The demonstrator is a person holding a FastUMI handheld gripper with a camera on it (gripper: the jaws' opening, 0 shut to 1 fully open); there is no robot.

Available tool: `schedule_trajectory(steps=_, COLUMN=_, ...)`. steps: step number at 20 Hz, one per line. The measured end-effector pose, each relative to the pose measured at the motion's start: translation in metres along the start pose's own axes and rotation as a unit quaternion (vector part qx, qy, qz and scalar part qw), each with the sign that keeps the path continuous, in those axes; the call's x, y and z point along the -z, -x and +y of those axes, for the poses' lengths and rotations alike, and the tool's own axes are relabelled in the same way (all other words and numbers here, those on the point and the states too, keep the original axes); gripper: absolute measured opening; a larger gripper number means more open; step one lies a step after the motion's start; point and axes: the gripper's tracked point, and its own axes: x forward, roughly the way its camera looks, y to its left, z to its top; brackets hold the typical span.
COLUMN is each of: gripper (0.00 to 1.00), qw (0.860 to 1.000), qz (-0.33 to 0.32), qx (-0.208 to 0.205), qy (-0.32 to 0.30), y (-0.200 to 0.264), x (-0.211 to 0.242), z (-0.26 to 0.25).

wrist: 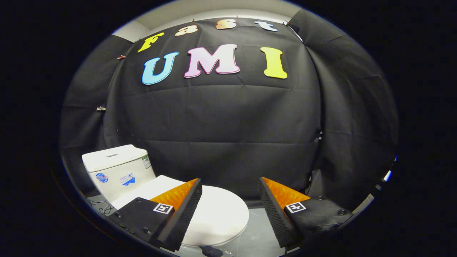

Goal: Open the toilet lid.

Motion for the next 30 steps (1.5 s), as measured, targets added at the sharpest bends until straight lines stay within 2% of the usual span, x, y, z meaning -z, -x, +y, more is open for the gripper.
schedule_trajectory(steps=9, gripper=0.99, qw=0.993, qz=0.101, qx=0.025, qy=-0.05, y=0.023, x=0.085, z=-0.027)
schedule_trajectory(steps=15, gripper=0.99, qw=0.978, qz=0.171, qx=0.036, qy=-0.114, y=0.034, x=0.136, z=-0.034)
schedule_trajectory(steps=18, gripper=0.99, qw=0.971, qz=0.182, qx=0.04, qy=-0.146, y=0.036, x=0.146, z=-0.036)
schedule_trajectory(steps=24, gripper=0.97, qw=0.942, qz=0.225, qx=0.049, qy=-0.246, y=0.039, x=0.177, z=-0.027)
schedule_trajectory(steps=26, gripper=0.97, qw=0.927, qz=0.242, qx=0.042, qy=-0.284, y=0.042, x=0.187, z=-0.019)
schedule_trajectory(steps=28, gripper=0.9, qw=0.913, qz=0.254, qx=0.042, qy=-0.316, y=0.046, x=0.194, z=-0.019)
schedule_trajectory(steps=30, gripper=0.9, qw=0.897, qz=0.269, qx=0.038, qy=-0.348, y=0.049, x=0.199, z=-0.015)
